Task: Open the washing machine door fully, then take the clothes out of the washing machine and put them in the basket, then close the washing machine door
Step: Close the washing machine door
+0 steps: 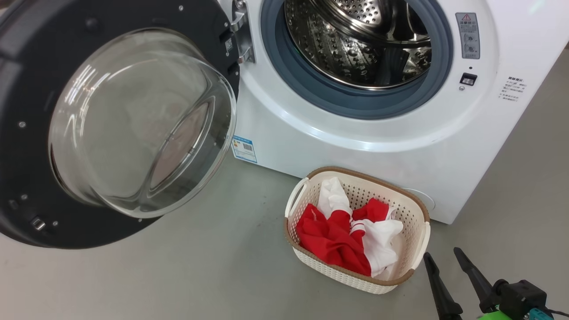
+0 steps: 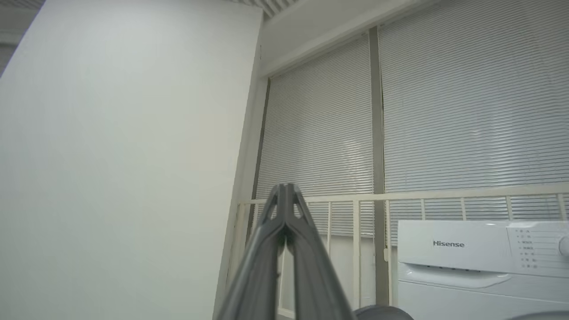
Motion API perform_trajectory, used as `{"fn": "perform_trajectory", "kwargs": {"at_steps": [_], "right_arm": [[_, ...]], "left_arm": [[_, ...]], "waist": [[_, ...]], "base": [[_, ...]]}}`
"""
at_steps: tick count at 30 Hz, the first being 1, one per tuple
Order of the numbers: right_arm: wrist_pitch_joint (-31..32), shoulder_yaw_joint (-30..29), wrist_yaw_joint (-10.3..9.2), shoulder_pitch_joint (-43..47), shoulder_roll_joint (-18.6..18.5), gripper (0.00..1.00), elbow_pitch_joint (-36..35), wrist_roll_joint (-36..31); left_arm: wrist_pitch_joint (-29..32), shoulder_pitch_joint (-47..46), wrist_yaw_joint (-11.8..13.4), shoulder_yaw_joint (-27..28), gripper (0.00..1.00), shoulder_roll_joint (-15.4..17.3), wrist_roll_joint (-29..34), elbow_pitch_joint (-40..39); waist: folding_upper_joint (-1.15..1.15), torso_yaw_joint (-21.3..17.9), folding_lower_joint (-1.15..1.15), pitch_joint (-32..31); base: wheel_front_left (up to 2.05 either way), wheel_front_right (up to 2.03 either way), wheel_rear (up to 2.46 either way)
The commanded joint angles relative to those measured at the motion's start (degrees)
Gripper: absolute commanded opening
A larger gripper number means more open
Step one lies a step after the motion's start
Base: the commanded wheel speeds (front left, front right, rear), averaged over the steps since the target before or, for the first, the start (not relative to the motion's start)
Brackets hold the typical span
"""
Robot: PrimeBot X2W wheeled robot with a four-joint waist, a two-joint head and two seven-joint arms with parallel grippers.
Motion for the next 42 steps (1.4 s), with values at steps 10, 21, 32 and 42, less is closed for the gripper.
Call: {"fn": "perform_trajectory", "kwargs": {"at_steps": [10, 21, 32, 42], "right_arm": [[-0.4, -0.3, 0.36, -0.7, 0.2, 1.00, -2.5, -1.1], [-0.4, -0.5, 0.36, -1.9, -0.9, 1.00, -2.8, -1.3], [-0.4, 0.0, 0.36, -2.2, -1.3, 1.00, -2.6, -1.3], [-0.4, -0.2, 0.36, -1.8, -1.1, 1.00, -2.6, -1.3]], "left_arm": [[6.3, -17.0, -0.4, 3.9, 0.00, 14.4, -13.7, 32.8], [26.5, -21.5, -0.4, -3.9, 0.00, 20.2, -26.2, 48.9], [40.8, -18.7, -0.4, -9.0, 0.00, 21.5, -33.3, 51.1], [46.9, -14.6, -0.4, -12.8, 0.00, 21.3, -38.2, 46.4]], "waist": [[0.00, -0.3, 0.00, 2.1], [0.00, -0.7, 0.00, 4.6], [0.00, -1.4, 0.00, 5.3], [0.00, -1.6, 0.00, 3.8]], "base": [[0.00, 0.00, 0.00], [0.00, 0.00, 0.00], [0.00, 0.00, 0.00], [0.00, 0.00, 0.00]]}}
